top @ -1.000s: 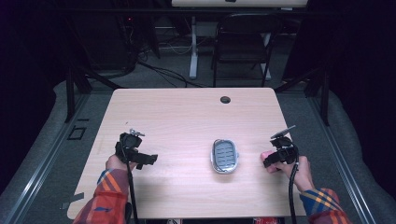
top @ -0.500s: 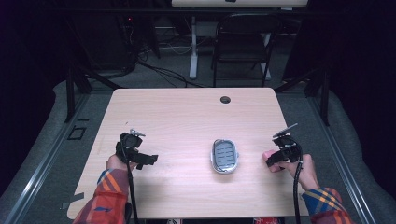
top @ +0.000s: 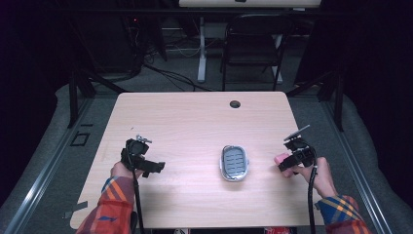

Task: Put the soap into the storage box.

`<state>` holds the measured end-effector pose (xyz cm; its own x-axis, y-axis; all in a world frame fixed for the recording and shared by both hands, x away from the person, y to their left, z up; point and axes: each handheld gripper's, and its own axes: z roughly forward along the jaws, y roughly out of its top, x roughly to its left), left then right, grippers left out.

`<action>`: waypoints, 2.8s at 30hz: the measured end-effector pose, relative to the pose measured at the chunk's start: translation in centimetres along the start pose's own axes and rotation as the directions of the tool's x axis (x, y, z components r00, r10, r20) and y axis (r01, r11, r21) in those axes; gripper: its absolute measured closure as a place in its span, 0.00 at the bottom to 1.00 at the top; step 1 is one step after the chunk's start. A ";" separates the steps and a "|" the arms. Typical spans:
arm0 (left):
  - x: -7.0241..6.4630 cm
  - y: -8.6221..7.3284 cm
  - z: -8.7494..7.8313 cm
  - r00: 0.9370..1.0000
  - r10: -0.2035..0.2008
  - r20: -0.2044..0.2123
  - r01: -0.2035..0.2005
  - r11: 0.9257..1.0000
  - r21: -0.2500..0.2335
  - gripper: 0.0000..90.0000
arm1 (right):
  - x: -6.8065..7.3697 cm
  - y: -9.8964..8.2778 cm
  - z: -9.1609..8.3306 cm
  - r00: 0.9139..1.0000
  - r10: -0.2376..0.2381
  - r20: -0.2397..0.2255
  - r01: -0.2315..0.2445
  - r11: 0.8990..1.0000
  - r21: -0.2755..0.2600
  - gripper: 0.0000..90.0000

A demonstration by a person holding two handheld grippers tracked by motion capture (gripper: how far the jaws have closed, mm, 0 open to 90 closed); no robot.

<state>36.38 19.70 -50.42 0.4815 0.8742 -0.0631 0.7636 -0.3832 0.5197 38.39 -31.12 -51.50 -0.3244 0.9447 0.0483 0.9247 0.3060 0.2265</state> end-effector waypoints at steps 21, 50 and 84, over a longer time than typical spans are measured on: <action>-0.1 0.0 0.1 1.000 0.010 0.003 -0.010 1.000 0.005 0.01 | 1.8 1.6 -1.7 0.997 -0.071 -0.027 0.071 0.997 -0.024 0.41; -0.1 0.0 0.1 1.000 0.015 0.007 -0.015 1.000 0.007 0.01 | 4.6 2.9 -2.4 0.987 -0.150 -0.054 0.147 0.988 -0.046 0.41; -0.1 0.0 0.1 1.000 0.017 0.010 -0.018 1.000 0.010 0.01 | 7.1 4.2 -4.9 0.966 -0.248 -0.067 0.245 0.968 -0.046 0.41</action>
<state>36.38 19.60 -50.54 0.4991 0.8643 -0.0625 0.7595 -0.4016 0.5118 39.03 -23.69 -45.47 -0.5563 0.8291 0.0554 0.8066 0.5227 0.2760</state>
